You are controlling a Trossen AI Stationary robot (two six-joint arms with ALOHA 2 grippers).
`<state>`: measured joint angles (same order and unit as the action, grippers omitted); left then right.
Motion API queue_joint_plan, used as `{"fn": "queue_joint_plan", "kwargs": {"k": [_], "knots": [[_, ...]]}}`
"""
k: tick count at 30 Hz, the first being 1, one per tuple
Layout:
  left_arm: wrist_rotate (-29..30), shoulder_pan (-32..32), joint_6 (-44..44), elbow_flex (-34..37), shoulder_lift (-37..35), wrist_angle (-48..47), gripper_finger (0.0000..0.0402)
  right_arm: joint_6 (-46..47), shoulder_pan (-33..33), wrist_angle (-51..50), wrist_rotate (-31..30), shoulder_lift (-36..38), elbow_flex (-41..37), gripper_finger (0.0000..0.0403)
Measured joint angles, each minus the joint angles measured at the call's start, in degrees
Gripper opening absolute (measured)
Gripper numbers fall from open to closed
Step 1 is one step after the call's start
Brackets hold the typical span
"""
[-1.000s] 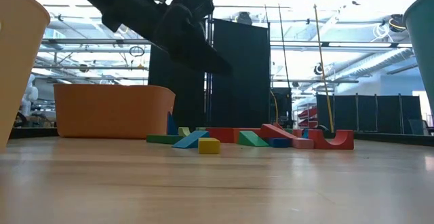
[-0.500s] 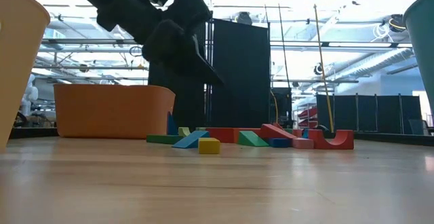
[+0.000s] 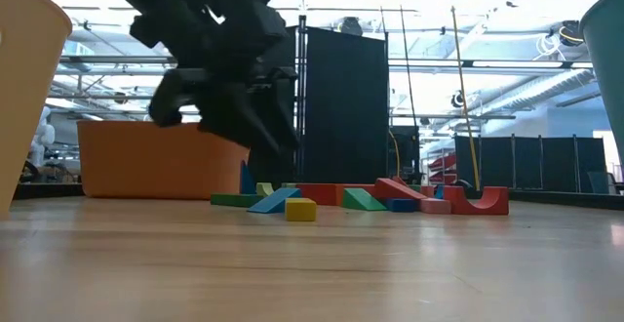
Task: Sort blocks by size
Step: Put the yellow rectangular block into the blue bin
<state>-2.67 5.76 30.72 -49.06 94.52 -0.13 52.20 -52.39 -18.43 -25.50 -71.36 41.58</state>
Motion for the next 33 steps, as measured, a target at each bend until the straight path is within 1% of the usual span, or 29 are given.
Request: {"fn": "queue_joint_plan", "kwargs": {"k": [4, 7, 9, 12, 15, 18, 20, 24, 28, 30, 33], "knots": [[-2.9, -0.2, 1.7, -0.4, 0.3, -1.8, 0.0189, -3.6, 1.0, 3.1, 0.0, 1.9, 0.0, 0.0118], [-3.1, -0.5, 1.6, -1.7, 1.1, -3.6, 0.0189, -6.2, 1.4, 5.6, 0.0, 2.9, 0.0, 0.0118], [-3.0, -0.5, 1.6, -2.3, 2.1, -3.2, 0.0189, -8.3, 1.6, 7.0, 0.0, 3.2, 0.0, 0.0118], [-0.7, -0.5, 1.1, -2.3, 2.6, -2.8, 0.0189, -11.3, 2.3, 8.2, -0.8, 3.3, 0.0, 0.0118], [5.4, -0.5, -2.7, -2.3, 2.6, -2.0, 0.0189, -15.5, 4.2, 8.0, -6.3, 3.3, 0.0, 0.0118], [11.8, -0.6, -7.6, -2.3, 1.7, -2.4, 0.0189, -21.1, 8.4, 7.9, -9.8, 3.3, 0.1, 0.0118], [14.4, -0.5, -10.9, -2.4, 1.0, -3.2, 0.0189, -23.8, 11.9, 8.0, -11.2, 3.3, 0.4, 0.0118], [15.4, -0.5, -17.1, -2.4, -0.5, -6.4, 0.0189, -25.4, 19.7, 9.6, -12.2, 3.3, 0.9, 0.0118], [15.6, -0.5, -22.5, -2.4, -2.2, -11.4, 0.0189, -25.9, 25.8, 12.6, -12.0, 2.4, 0.9, 0.0118], [16.3, -0.5, -24.8, -2.3, -2.8, -14.8, 0.0189, -26.1, 28.3, 14.2, -11.1, 1.0, 0.9, 0.0118], [16.7, -0.5, -28.4, -2.3, -3.8, -17.3, 0.0189, -26.3, 32.0, 17.7, -7.0, -2.0, 0.9, 0.0118]]}}
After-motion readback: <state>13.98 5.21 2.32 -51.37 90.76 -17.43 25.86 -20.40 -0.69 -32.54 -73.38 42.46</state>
